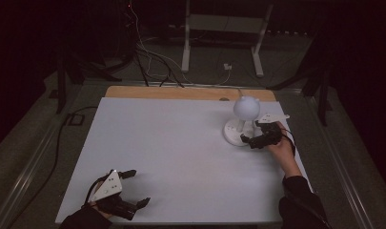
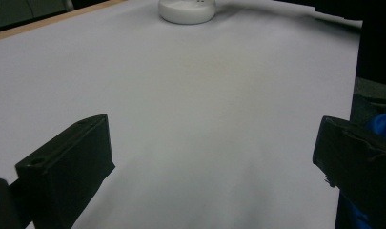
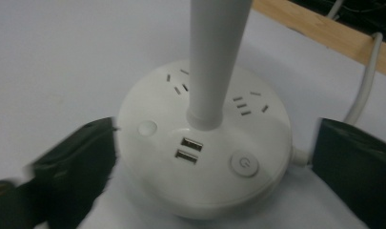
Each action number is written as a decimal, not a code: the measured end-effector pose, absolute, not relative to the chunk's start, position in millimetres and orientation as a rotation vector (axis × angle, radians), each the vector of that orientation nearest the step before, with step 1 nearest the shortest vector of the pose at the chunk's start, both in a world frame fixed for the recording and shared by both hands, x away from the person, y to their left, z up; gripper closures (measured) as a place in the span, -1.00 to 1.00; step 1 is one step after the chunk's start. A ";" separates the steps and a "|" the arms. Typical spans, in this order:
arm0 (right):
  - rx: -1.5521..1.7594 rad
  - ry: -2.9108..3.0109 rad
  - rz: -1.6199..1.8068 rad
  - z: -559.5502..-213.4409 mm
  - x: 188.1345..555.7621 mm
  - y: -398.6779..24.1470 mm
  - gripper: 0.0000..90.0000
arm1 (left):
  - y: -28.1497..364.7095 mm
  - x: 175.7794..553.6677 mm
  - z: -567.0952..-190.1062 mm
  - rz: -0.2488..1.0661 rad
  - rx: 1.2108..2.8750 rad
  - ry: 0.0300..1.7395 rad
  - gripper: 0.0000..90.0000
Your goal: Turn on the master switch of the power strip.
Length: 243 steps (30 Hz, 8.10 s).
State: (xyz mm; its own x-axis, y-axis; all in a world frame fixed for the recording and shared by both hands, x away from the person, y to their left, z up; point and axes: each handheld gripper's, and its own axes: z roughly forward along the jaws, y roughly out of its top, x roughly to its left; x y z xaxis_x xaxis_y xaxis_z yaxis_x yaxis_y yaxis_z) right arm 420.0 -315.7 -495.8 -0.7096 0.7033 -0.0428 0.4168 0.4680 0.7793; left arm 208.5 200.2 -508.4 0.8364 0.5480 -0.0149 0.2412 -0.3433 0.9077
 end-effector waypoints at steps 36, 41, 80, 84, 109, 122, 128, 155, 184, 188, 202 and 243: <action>0.990 2.309 1.129 -495.0 411.4 -324.9 0.63 | 200.0 208.7 -508.8 0.351 1.937 0.586 -1.00; 0.959 2.311 1.139 -491.4 409.6 -326.4 0.77 | 200.0 208.7 -508.8 0.352 1.937 0.587 -1.00; 0.997 2.282 1.025 -503.6 422.2 -320.2 1.00 | 199.9 208.8 -509.3 0.341 1.934 0.589 -1.00; 1.004 2.272 1.022 -504.0 422.3 -319.6 1.00 | 199.9 209.0 -509.4 0.342 1.937 0.587 -1.00; 0.977 2.248 0.861 -503.3 417.7 -304.7 1.00 | 199.0 208.3 -509.2 0.340 1.939 0.583 -1.00; 0.987 2.235 0.843 -505.5 417.0 -302.1 1.00 | 198.9 207.6 -508.8 0.339 1.936 0.579 -1.00; 0.986 2.229 0.847 -506.0 416.4 -302.5 1.00 | 199.1 207.8 -508.7 0.340 1.936 0.580 -1.00; 0.993 2.172 0.902 -506.5 412.5 -300.1 1.00 | 200.7 209.0 -508.6 0.344 1.929 0.588 -1.00; 1.076 2.231 1.129 -490.1 406.1 -322.5 0.65 | 200.7 208.6 -507.9 0.355 1.925 0.590 -1.00; 1.105 2.249 1.143 -491.5 406.5 -321.6 0.21 | 200.7 208.7 -508.0 0.353 1.924 0.590 -1.00; 1.143 2.303 1.190 -488.8 403.4 -316.5 -1.00 | 200.3 208.7 -508.4 0.348 1.926 0.591 -1.00; 1.168 2.269 1.174 -492.3 324.6 -304.8 -1.00 | 200.5 207.8 -507.4 0.351 1.928 0.587 -1.00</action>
State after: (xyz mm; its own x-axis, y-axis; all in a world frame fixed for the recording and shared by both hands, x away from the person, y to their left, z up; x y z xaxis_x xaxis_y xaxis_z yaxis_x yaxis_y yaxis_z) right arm 324.6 -304.8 -492.3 -0.6089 0.7897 0.0745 0.5172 0.3241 0.7922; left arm 207.8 200.5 -507.4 0.8372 0.5466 -0.0197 0.2414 -0.3368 0.9101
